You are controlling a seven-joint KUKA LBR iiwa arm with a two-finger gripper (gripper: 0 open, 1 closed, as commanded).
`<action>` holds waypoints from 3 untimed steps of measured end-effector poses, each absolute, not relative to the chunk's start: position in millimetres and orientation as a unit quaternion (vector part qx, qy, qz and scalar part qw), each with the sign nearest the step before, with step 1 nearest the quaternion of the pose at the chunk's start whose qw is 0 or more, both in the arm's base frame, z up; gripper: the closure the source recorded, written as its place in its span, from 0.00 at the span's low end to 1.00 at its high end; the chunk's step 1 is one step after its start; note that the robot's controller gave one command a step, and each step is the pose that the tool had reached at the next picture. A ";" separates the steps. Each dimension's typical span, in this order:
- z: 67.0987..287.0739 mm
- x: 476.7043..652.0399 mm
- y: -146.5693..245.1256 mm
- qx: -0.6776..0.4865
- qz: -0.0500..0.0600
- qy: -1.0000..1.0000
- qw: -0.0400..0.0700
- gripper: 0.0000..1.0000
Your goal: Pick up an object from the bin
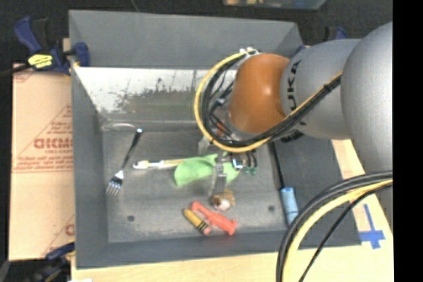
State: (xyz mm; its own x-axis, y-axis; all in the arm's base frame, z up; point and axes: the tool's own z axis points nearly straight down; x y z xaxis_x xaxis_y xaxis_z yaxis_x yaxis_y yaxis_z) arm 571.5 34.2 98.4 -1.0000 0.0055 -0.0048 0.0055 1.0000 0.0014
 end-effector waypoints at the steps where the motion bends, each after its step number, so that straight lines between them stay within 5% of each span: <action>1: 70.4 590.2 32.6 -0.078 -0.002 0.997 0.012 0.00; 2: 71.6 595.7 48.5 0.054 0.001 0.999 0.007 1.00; 3: 71.9 595.6 48.4 0.054 0.001 0.999 0.007 1.00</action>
Offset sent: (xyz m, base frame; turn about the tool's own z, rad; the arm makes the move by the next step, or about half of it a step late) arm 0.0222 0.0151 -0.0284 0.1054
